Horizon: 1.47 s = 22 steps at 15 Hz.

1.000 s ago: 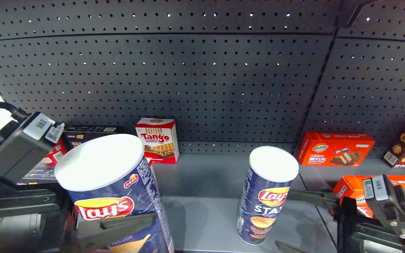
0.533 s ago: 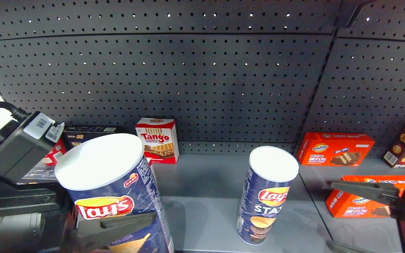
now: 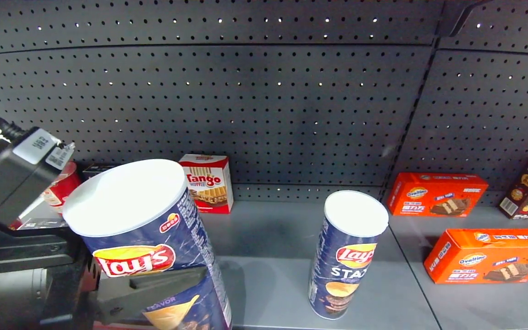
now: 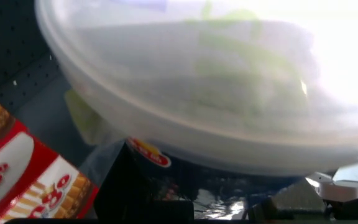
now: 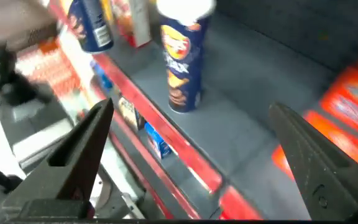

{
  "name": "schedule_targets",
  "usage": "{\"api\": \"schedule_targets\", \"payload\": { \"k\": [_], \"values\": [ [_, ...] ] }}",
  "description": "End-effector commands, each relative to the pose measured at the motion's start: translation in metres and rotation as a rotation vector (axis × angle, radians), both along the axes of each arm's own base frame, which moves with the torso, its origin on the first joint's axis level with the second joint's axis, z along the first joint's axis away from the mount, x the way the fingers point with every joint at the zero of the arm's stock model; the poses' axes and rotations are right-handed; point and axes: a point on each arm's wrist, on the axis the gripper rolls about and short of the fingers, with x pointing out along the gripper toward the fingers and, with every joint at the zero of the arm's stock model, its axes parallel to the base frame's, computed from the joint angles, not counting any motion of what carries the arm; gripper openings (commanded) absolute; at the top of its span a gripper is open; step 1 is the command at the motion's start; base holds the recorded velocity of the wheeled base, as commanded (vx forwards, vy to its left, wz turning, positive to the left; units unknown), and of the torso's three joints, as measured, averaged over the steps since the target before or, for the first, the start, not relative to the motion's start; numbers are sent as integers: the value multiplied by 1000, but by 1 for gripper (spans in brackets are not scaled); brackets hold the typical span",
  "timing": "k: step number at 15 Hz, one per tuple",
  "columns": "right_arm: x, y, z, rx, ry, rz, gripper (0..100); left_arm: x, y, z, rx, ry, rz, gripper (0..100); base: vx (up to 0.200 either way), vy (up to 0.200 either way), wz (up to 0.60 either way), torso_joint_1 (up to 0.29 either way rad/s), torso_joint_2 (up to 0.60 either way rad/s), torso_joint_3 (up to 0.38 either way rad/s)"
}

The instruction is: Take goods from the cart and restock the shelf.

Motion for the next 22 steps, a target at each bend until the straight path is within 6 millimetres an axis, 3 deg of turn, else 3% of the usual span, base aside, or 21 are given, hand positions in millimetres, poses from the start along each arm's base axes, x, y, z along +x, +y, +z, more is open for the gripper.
{"api": "schedule_targets", "payload": {
  "k": [1, 6, 8, 14, 18, 22],
  "values": [
    [-31, -18, -20, 85, -46, -125, 100, -3, -6, 6, -6, -21, -21, 0, 0, 0, 0, 0, 0, 0],
    [-33, -18, -25, 114, -20, -95, 100, -2, -16, 13, -5, -25, -48, 0, 0, 0, 0, 0, 0, 0],
    [-31, -17, -30, 105, -4, -89, 100, 8, -22, 14, 8, -24, -17, 0, 0, 0, 0, 0, 0, 0],
    [-26, -14, -39, 79, 38, -56, 100, 57, -52, 27, 14, -31, 34, 0, 0, 0, 0, 0, 0, 0],
    [-25, -13, -34, 79, 32, -63, 100, 86, -70, 13, 58, 5, 74, 0, 0, 0, 0, 0, 0, 0],
    [-7, -3, -22, 4, 46, -54, 100, 103, -83, 0, 46, -21, 80, 0, 0, 0, 0, 0, 0, 0]
  ]
}}
